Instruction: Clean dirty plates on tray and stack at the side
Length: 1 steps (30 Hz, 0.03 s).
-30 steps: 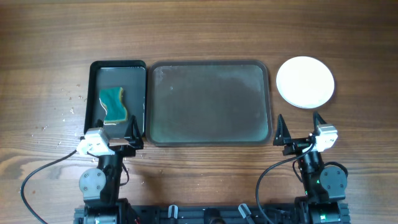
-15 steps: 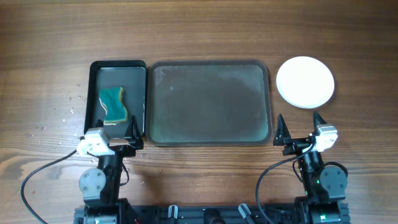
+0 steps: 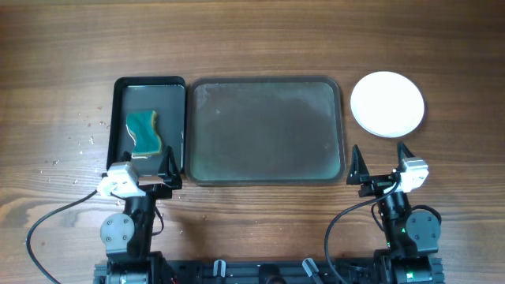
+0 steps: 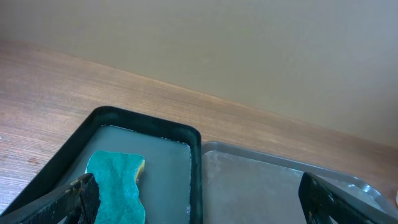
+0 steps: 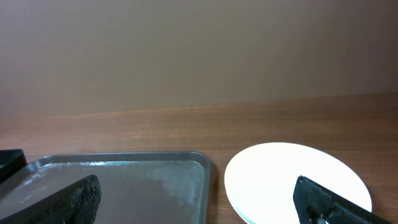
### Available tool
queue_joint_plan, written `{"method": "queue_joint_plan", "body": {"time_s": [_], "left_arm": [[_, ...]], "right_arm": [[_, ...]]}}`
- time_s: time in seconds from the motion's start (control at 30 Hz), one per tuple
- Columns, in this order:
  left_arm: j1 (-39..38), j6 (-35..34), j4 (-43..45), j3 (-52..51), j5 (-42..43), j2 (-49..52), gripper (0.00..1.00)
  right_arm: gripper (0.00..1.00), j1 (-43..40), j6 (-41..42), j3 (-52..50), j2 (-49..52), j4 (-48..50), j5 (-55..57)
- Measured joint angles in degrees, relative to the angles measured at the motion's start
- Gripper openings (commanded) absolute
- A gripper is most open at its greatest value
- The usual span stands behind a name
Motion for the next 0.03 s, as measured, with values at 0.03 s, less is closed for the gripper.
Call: {"method": "queue_joint_plan", "body": {"time_s": [0.03], "left_arm": [[0.00, 0.00, 0.00, 0.00, 0.00, 0.00, 1.00]], "right_arm": [[1.00, 0.00, 0.00, 0.00, 0.00, 0.00, 0.00]]}}
